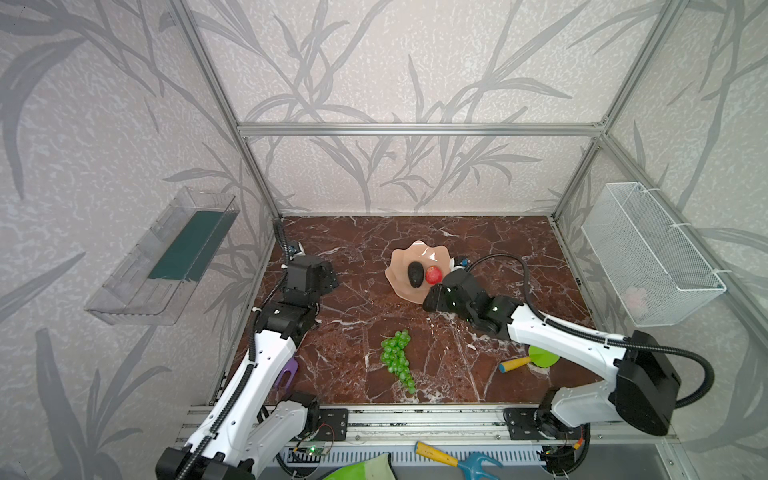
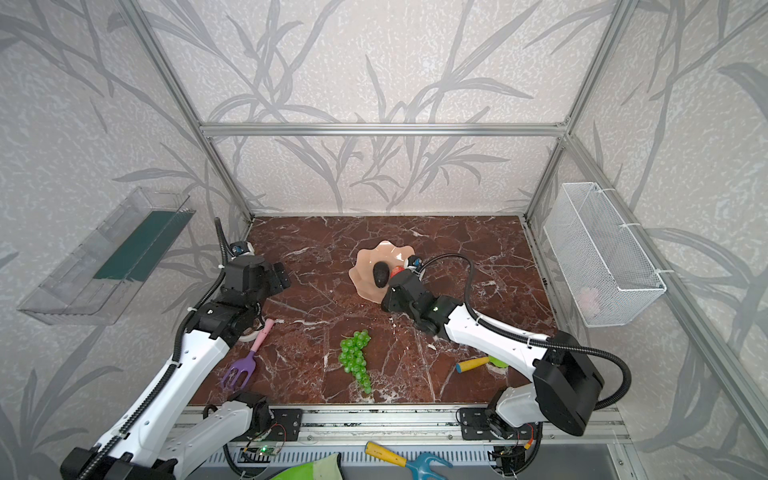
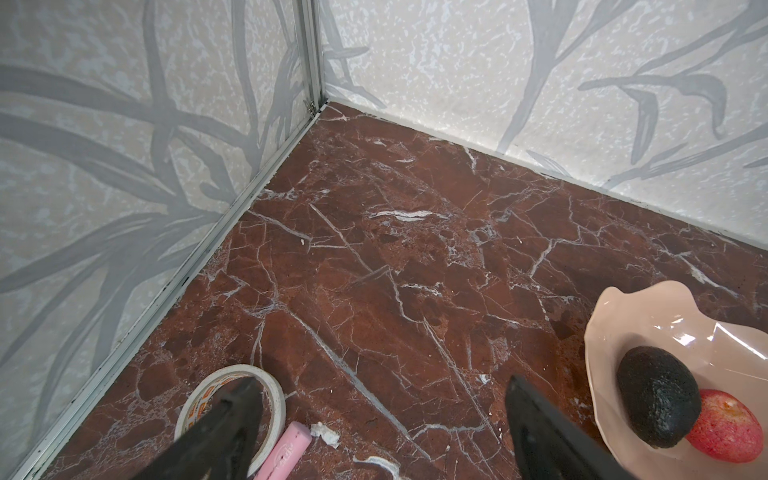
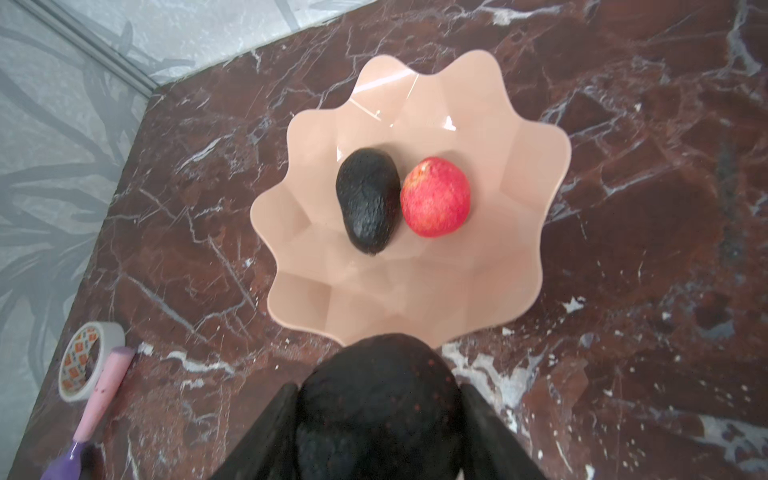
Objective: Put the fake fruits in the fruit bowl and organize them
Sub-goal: 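Place the second avocado into the bowl and open the right gripper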
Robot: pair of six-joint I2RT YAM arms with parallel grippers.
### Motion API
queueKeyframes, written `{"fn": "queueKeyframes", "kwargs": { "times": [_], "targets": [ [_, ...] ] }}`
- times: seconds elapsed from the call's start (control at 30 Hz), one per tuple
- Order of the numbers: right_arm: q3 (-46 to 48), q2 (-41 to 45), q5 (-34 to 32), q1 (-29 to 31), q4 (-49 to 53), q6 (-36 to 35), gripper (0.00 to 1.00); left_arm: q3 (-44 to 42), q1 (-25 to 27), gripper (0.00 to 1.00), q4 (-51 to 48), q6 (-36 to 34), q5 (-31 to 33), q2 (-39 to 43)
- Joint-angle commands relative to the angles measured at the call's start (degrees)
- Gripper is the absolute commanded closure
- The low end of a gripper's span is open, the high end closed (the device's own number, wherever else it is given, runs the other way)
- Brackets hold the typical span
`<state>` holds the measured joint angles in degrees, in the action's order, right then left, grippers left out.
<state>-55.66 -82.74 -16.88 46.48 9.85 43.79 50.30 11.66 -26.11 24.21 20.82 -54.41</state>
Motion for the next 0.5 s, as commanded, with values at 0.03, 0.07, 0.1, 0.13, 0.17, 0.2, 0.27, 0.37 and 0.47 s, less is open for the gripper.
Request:
{"fn": "queueKeyframes", "kwargs": {
  "times": [0.03, 0.07, 0.1, 0.13, 0.17, 0.2, 0.27, 0.37, 0.47],
  "targets": [
    [-4.3, -6.4, 2.0, -2.1, -3.7, -2.8, 0.53, -0.5, -0.5, 0.08, -0.6, 1.0, 0.3, 1.0],
    [-5.0, -7.9, 2.4, -2.6, -4.4, -2.7, 0.53, -0.5, -0.5, 0.08, -0.6, 0.9, 0.4, 1.1],
    [-5.9, -9.4, 2.5, -3.0, -5.0, -2.5, 0.53, -0.6, -0.5, 0.08, -0.6, 0.8, 0.4, 1.2],
    [-6.5, -10.6, 2.8, -3.3, -5.4, -2.2, 0.53, -0.6, -0.6, 0.08, -0.6, 0.9, 0.4, 1.3],
    [-7.2, -12.0, 3.0, -3.5, -5.9, -1.8, 0.53, -0.6, -0.6, 0.08, -0.5, 0.9, 0.3, 1.4],
    [-7.7, -13.3, 3.2, -3.7, -6.2, -1.3, 0.53, -0.7, -0.5, 0.08, -0.5, 0.9, 0.4, 1.6],
    [-8.6, -14.7, 3.3, -3.7, -6.9, -0.4, 0.53, -0.7, -0.7, 0.08, -0.4, 1.0, 0.2, 1.5],
    [-8.9, -18.9, 3.4, -3.9, -7.9, 1.8, 0.51, -0.8, -0.6, 0.08, -0.2, 1.2, -0.1, 1.5],
    [-9.4, -20.4, 3.3, -3.9, -7.7, 2.5, 0.46, -0.9, -0.7, 0.08, -0.3, 1.2, -0.1, 1.6]
  ]
}}
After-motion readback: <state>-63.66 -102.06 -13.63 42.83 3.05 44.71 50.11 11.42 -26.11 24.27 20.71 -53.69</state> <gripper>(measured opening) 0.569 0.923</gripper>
